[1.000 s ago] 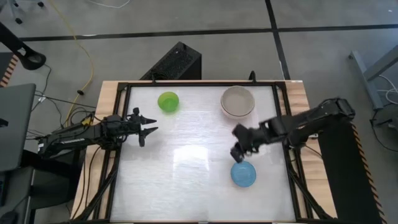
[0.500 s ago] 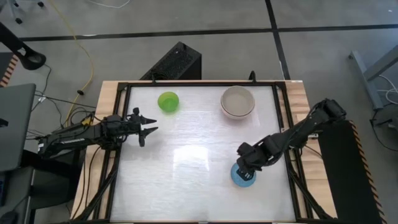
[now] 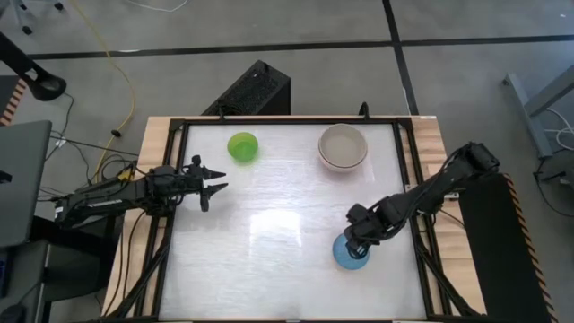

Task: Nest bowls inside each other
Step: Stack the blue bowl on top of the gray bowl

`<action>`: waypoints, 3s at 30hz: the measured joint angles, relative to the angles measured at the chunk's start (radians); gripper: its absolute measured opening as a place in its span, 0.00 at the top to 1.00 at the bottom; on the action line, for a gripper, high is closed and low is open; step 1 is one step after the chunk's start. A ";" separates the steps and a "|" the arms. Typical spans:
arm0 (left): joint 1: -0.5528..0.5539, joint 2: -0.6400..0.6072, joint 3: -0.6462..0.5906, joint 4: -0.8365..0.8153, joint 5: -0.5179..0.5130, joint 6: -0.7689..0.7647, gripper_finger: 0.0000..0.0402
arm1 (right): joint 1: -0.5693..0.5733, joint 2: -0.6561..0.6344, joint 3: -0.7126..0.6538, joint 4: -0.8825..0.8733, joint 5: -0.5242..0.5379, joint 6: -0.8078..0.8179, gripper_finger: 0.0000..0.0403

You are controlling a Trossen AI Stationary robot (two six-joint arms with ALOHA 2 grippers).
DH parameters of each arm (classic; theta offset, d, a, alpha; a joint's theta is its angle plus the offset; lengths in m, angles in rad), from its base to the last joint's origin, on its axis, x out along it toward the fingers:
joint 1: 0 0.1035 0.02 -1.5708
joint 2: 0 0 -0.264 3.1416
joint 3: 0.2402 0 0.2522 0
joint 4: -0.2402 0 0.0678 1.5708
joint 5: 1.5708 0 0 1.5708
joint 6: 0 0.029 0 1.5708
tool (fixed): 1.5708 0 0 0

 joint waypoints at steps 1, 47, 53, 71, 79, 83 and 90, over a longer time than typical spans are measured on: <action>0.000 0.000 0.000 0.000 0.000 0.000 0.61 | 0.001 0.000 -0.015 0.016 0.000 0.001 0.56; 0.000 0.000 0.000 0.000 0.000 0.000 0.61 | -0.711 -0.185 0.218 0.012 0.204 -0.743 0.97; 0.000 0.000 0.000 0.000 0.000 0.000 0.61 | -1.081 -0.110 0.215 0.037 0.069 -0.935 0.97; 0.000 0.000 0.000 0.000 0.000 0.000 0.61 | -1.239 0.095 0.215 0.161 -0.031 -1.020 0.97; 0.000 0.000 0.000 0.000 0.000 0.000 0.61 | -1.266 0.075 0.215 0.102 -0.021 -1.021 0.97; 0.000 0.000 0.000 0.000 0.000 0.000 0.61 | -1.268 0.084 0.215 0.082 -0.012 -1.021 0.97; 0.000 0.000 0.000 0.000 0.000 0.000 0.61 | -1.263 0.118 0.215 0.091 0.012 -1.020 0.97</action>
